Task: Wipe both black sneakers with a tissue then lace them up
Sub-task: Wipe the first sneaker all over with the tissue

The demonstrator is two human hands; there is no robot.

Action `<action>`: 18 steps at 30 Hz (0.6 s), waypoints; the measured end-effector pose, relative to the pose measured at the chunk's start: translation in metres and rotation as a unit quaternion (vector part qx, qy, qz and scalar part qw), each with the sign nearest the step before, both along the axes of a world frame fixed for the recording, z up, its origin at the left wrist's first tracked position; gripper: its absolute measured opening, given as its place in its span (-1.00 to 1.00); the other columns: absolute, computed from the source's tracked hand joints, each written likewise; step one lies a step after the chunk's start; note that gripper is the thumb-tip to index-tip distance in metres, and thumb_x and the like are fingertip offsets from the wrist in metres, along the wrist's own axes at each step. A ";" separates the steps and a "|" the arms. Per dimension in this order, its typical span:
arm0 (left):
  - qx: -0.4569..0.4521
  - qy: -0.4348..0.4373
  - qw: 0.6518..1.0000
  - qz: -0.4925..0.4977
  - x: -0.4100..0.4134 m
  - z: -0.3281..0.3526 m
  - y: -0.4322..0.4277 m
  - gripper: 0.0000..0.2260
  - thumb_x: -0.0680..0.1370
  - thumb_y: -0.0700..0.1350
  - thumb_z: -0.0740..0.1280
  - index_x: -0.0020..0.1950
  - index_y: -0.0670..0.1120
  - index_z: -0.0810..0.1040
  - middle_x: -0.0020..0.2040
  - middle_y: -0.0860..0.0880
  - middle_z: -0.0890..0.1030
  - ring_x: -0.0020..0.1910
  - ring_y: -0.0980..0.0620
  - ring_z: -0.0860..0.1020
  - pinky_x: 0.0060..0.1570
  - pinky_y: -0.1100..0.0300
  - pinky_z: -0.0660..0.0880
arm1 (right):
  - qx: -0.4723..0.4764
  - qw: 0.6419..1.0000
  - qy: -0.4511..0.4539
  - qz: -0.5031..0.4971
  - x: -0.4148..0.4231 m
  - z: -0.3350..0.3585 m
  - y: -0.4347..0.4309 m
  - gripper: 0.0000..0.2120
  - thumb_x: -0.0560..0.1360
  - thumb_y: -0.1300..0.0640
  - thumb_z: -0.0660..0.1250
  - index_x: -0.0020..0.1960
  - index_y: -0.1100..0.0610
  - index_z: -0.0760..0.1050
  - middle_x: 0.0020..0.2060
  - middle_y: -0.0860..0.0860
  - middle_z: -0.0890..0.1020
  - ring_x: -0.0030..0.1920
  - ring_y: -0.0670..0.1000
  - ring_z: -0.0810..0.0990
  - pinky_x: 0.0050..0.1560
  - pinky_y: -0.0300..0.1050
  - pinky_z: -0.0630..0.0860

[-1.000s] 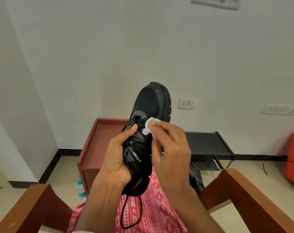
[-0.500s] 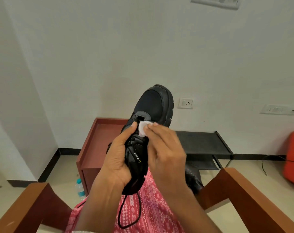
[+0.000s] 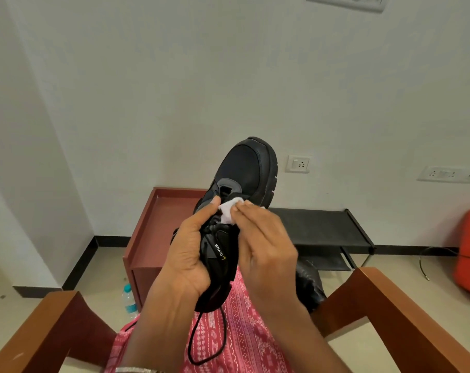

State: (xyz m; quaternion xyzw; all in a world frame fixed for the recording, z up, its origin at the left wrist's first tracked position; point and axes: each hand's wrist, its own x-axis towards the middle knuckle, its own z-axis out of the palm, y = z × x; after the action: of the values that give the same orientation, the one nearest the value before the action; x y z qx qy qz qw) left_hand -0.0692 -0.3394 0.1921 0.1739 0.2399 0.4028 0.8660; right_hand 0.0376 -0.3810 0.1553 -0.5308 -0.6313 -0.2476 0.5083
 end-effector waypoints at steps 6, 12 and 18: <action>0.028 0.016 0.999 0.013 0.003 -0.003 0.002 -0.63 0.55 -0.02 0.42 0.30 -0.15 0.63 0.24 -0.19 0.65 0.13 -0.17 0.65 0.28 -0.04 0.52 | 0.016 0.997 0.040 -0.061 0.026 0.023 0.007 -0.73 0.51 0.33 0.37 0.20 0.28 0.62 0.12 0.14 0.66 0.18 0.12 0.58 0.25 -0.09 0.53; 0.000 0.010 1.000 0.004 0.004 0.000 -0.003 -0.65 0.53 -0.01 0.43 0.13 -0.28 0.68 0.04 -0.22 0.70 -0.09 -0.14 0.71 -0.06 0.06 0.67 | -0.019 1.000 0.003 -0.025 -0.007 -0.004 -0.009 -0.74 0.59 0.27 0.28 0.23 0.29 0.61 0.18 0.13 0.64 0.26 0.12 0.55 0.28 -0.01 0.51; 0.022 -0.025 0.999 0.017 0.002 0.003 -0.007 -0.70 0.57 -0.01 0.35 -0.01 -0.23 0.74 0.04 -0.19 0.72 -0.10 -0.10 0.73 -0.10 0.09 0.68 | -0.004 1.000 0.001 -0.008 -0.005 0.001 0.003 -0.70 0.57 0.36 0.28 0.28 0.36 0.55 0.25 0.19 0.60 0.39 0.17 0.47 0.34 0.12 0.46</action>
State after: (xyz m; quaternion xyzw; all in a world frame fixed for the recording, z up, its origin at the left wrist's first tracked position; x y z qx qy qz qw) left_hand -0.0669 -0.3460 0.1951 0.1787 0.2118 0.4273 0.8606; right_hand 0.0321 -0.3783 0.1567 -0.5380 -0.6277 -0.2488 0.5047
